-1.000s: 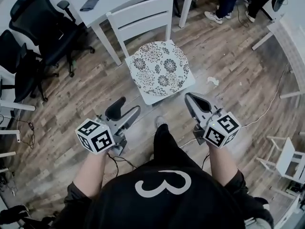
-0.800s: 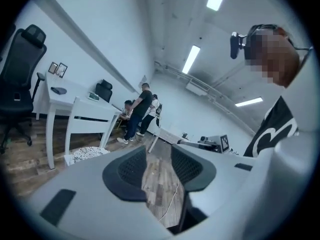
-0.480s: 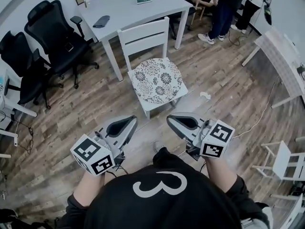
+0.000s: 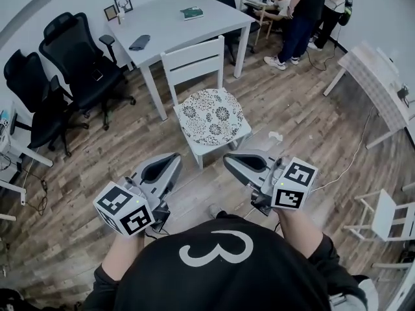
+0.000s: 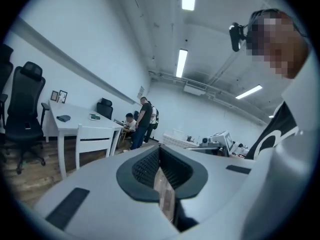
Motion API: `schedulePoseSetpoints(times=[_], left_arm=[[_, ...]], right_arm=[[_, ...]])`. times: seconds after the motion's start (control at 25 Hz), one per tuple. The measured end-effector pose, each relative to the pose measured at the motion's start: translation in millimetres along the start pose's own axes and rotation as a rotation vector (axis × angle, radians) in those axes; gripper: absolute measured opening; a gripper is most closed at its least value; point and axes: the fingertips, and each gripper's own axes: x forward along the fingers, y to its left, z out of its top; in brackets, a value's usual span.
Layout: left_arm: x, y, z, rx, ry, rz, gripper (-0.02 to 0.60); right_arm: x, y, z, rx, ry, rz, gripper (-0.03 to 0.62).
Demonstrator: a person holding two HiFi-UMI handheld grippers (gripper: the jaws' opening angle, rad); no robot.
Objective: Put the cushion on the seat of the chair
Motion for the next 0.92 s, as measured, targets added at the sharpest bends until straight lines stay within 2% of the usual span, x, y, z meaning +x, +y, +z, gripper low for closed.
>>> schedulePoseSetpoints(times=[0.16, 0.4, 0.56, 0.76, 0.92], left_arm=[[-3, -4, 0, -0.019, -0.009, -0.019, 0.014], [-2, -24, 0, 0.064, 0.001, -0.061, 0.014], [1, -24, -3, 0.116, 0.022, -0.038, 0.014], [3, -20, -5, 0.124, 0.036, -0.043, 0.014], [2, -13, -7, 0.072, 0.032, -0.046, 0.014]], right_arm=[[-6, 2, 7, -0.002, -0.02, -0.013, 0.008], [-17, -2, 3, 0.015, -0.026, -0.058, 0.008], [-19, -4, -4, 0.018, -0.022, -0.075, 0.008], [-21, -5, -8, 0.023, -0.026, -0.093, 0.008], [-23, -8, -11, 0.021, -0.033, -0.106, 0.008]])
